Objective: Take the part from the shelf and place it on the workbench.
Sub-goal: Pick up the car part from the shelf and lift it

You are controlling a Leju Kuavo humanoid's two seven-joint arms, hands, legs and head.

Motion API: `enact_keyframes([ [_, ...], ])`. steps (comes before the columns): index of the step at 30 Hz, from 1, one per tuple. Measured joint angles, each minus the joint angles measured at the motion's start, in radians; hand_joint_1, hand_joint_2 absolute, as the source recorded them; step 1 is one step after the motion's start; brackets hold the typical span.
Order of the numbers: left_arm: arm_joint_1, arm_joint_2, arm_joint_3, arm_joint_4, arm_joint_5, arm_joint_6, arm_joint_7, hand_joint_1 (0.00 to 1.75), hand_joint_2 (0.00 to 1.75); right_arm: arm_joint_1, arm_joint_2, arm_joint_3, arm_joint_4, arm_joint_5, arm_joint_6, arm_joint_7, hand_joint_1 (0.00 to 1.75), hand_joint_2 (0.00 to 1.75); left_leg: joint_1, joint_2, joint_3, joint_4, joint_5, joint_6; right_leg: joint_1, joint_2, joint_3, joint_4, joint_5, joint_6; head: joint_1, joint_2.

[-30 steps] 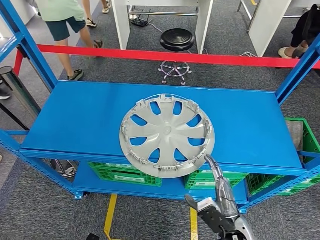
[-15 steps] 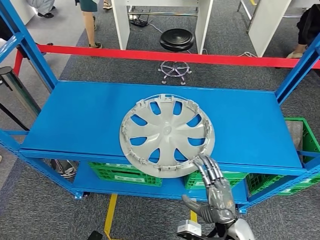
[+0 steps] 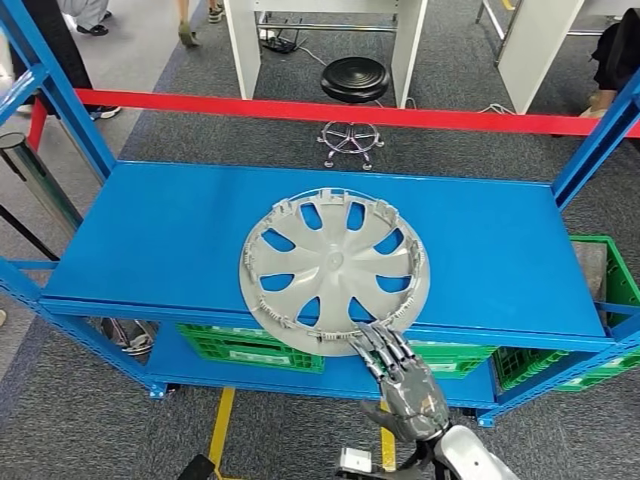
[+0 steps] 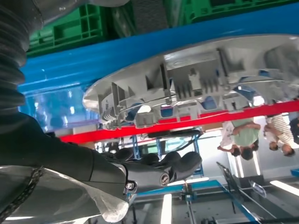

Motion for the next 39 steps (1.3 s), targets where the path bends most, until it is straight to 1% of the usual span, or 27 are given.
enact_keyframes([
  [4,-0.001,0.001,-0.011,0.001,0.004,0.000,0.000,0.00,1.75,-0.028,0.000,0.008,0.031,0.011,-0.002,0.013,0.00,1.75,0.000,0.000,0.000,0.000,0.000,0.000,0.000,0.000,0.000,0.000,0.000,0.000,0.000,0.000],
  [12,-0.001,0.004,-0.019,0.003,0.009,0.000,0.005,0.00,1.75,-0.054,0.000,0.021,0.062,0.028,-0.004,0.027,0.00,1.75,0.000,0.000,0.000,0.000,0.000,0.000,0.000,0.000,0.000,0.000,0.000,0.000,0.000,0.000],
  [19,-0.001,0.008,-0.038,0.004,0.010,-0.002,0.009,0.00,1.75,-0.098,0.008,0.030,0.102,0.035,0.010,0.035,0.00,1.75,0.000,0.000,0.000,0.000,0.000,0.000,0.000,0.000,0.000,0.000,0.000,0.000,0.000,0.000],
  [23,-0.003,0.009,-0.052,0.004,0.008,-0.008,0.011,0.00,1.75,-0.127,0.025,0.038,0.135,0.034,0.025,0.034,0.00,1.75,0.000,0.000,0.000,0.000,0.000,0.000,0.000,0.000,0.000,0.000,0.000,0.000,0.000,0.000],
  [28,-0.006,0.012,-0.068,0.004,0.005,-0.012,0.014,0.00,1.75,-0.172,0.057,0.052,0.185,0.025,0.046,0.027,0.00,1.75,0.000,0.000,0.000,0.000,0.000,0.000,0.000,0.000,0.000,0.000,0.000,0.000,0.000,0.000],
  [39,-0.010,0.014,-0.092,0.004,0.001,-0.020,0.024,0.00,1.75,-0.240,0.113,0.086,0.281,-0.010,0.065,0.009,0.00,1.75,0.000,0.000,0.000,0.000,0.000,0.000,0.000,0.000,0.000,0.000,0.000,0.000,0.000,0.000],
])
